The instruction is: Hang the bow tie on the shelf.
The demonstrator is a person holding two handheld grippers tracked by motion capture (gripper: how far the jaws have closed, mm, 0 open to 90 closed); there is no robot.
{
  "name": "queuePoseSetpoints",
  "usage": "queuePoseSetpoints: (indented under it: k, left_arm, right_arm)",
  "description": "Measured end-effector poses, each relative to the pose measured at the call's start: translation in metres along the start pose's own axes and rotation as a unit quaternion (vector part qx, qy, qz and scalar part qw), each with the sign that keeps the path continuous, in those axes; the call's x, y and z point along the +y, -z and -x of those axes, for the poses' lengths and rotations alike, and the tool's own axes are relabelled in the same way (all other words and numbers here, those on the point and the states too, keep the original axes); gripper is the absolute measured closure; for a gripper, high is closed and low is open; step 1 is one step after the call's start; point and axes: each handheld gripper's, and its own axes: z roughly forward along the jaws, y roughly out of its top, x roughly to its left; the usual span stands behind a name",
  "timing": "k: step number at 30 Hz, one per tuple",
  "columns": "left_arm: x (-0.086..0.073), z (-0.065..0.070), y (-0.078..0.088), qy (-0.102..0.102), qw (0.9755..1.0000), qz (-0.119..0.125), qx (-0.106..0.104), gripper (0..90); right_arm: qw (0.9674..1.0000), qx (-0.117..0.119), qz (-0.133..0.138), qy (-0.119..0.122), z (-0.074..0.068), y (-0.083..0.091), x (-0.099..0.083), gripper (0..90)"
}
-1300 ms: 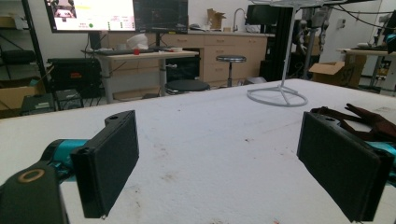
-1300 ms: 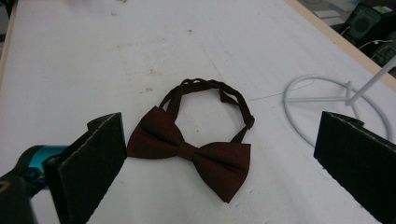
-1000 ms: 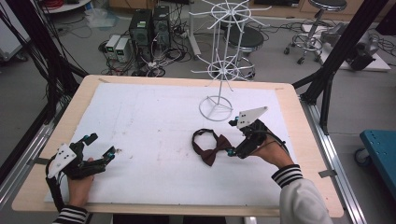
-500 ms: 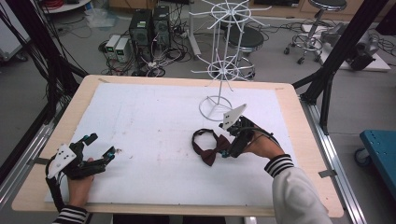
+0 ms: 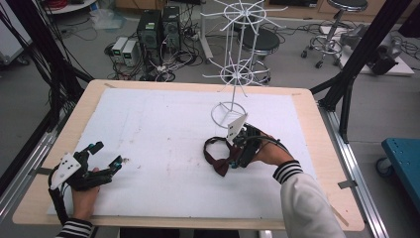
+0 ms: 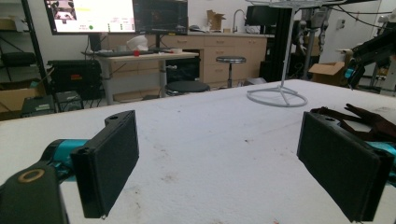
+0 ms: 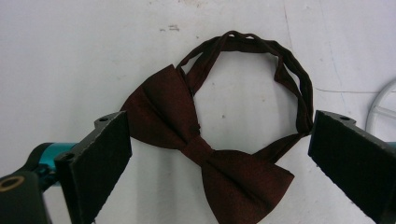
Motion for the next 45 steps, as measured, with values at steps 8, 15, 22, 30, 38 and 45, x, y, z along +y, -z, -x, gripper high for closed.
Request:
queuePoseSetpoints:
  k: [8,15,22,30,38,45]
  left_arm:
    - [0.000,0.000,0.000,-0.001,1.0000,0.000,0.000,13.2]
    - [0.000,0.000,0.000,-0.001,1.0000,0.001,0.000,13.2]
    - [0.000,0.000,0.000,0.000,1.0000,0.001,0.000,13.2]
    - [0.000,0.000,0.000,0.000,1.0000,0.001,0.000,13.2]
    - [0.000,0.000,0.000,0.000,1.0000,0.001,0.000,13.2]
    - [0.000,0.000,0.000,0.000,1.0000,0.002,0.000,13.2]
  right_arm:
    - [0.9996,0.015,-0.017,0.017,0.002,-0.007,-0.002,17.0]
    - [0.9987,0.022,-0.040,0.020,0.002,-0.013,-0.002,19.9]
    - [0.9968,0.035,-0.063,0.033,0.001,-0.021,-0.002,27.1]
    - [0.9959,0.051,-0.065,0.038,0.003,-0.022,-0.003,41.5]
    - [0.9942,0.063,-0.074,0.045,0.001,-0.024,-0.002,51.9]
    - [0.9916,0.075,-0.089,0.056,0.001,-0.025,-0.003,70.3]
